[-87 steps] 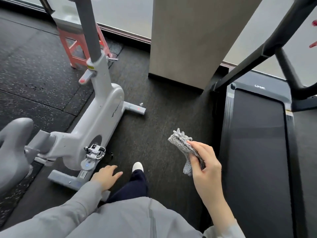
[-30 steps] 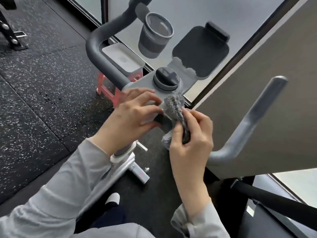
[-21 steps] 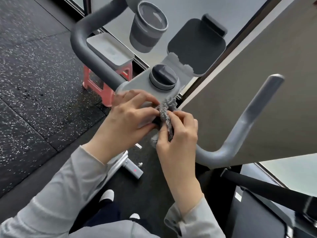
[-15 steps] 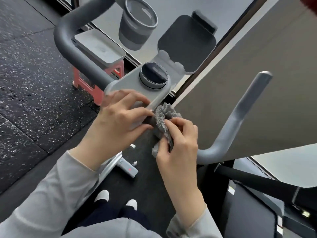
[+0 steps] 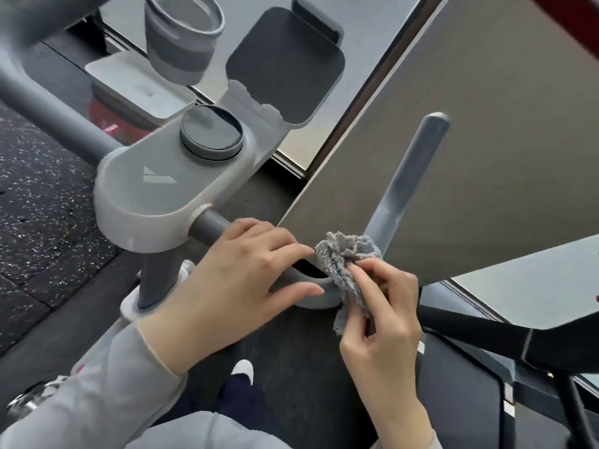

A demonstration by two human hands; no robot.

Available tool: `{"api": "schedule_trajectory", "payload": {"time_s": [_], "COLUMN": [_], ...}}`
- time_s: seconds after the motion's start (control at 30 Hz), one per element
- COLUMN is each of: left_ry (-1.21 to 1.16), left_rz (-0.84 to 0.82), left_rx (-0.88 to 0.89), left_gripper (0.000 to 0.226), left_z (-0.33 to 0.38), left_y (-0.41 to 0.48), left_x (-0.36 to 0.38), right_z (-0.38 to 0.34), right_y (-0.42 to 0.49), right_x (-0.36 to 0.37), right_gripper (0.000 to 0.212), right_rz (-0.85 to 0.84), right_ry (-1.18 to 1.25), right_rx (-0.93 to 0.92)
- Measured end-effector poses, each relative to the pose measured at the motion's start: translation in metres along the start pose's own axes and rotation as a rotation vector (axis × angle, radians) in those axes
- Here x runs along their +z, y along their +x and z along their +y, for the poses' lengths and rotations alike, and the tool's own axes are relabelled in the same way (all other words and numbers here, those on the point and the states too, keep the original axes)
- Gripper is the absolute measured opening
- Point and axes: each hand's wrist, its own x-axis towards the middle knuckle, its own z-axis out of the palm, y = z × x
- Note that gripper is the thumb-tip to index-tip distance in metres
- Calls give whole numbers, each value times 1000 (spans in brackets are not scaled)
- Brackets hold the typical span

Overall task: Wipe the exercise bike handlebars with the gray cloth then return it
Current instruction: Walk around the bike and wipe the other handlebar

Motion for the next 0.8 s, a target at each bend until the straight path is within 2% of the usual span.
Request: {"api": "schedule_trajectory", "payload": {"time_s": [0.17, 0.33, 0.6, 0.8], "left_ry": [-29, -103, -147, -141], "left_rz": [17, 75, 158, 171], "left_rx": [-60, -182, -320, -355], "left_gripper": [54, 72, 54, 57], "left_z": [25, 47, 73, 73], "left_y": [19, 42, 52, 52], "left_x": [18, 35, 59, 63], "right_z": [39, 75, 116, 122], "right_y": [23, 56, 97, 140], "right_x": [-4, -2, 8, 5], "right_gripper": [37, 34, 29, 28], "right_rz": [42, 53, 120, 200], "right_ry": [72, 157, 203, 235], "right_rx": [-61, -129, -333, -421]}}
